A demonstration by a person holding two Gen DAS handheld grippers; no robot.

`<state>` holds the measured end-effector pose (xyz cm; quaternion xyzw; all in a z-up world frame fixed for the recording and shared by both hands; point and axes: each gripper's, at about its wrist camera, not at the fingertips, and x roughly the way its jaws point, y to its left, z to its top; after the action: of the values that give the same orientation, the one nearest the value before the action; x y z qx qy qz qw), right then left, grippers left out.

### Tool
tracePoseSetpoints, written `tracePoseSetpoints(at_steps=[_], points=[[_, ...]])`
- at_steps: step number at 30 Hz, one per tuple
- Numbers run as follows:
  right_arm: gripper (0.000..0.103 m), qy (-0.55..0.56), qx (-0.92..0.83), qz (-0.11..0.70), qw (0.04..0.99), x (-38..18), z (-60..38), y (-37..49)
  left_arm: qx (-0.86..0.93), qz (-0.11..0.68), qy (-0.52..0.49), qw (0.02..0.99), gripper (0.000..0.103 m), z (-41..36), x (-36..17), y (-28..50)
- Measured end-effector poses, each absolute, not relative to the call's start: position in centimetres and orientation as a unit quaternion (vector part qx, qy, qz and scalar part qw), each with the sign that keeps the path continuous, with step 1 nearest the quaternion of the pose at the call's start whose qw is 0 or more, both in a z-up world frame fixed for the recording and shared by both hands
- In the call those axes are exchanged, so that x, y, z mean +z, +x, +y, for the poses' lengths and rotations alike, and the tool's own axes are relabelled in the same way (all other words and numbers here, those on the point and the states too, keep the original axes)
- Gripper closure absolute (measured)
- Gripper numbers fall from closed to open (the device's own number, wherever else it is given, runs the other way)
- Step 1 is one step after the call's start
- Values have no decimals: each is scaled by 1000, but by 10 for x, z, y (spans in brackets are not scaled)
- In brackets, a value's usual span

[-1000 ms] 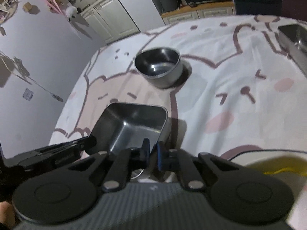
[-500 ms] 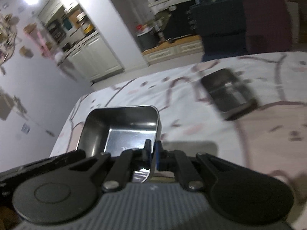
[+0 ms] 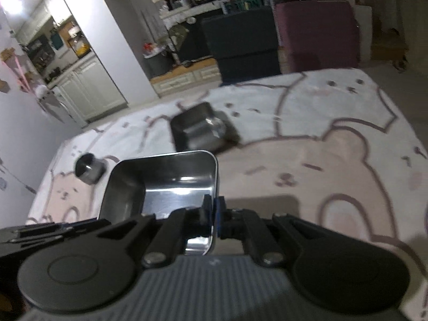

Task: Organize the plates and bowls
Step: 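Lift the steel square tray with both tools and carry it toward the nested bowls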

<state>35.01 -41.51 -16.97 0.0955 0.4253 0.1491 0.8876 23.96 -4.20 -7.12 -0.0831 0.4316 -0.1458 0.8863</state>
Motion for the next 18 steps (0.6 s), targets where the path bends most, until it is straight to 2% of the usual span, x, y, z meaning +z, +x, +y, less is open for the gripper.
tracePoseSetpoints(at_steps=[18], points=[[99,18,82,522,849,-219,-479,334,-209,523,-7,826,91,-127,-142,236]])
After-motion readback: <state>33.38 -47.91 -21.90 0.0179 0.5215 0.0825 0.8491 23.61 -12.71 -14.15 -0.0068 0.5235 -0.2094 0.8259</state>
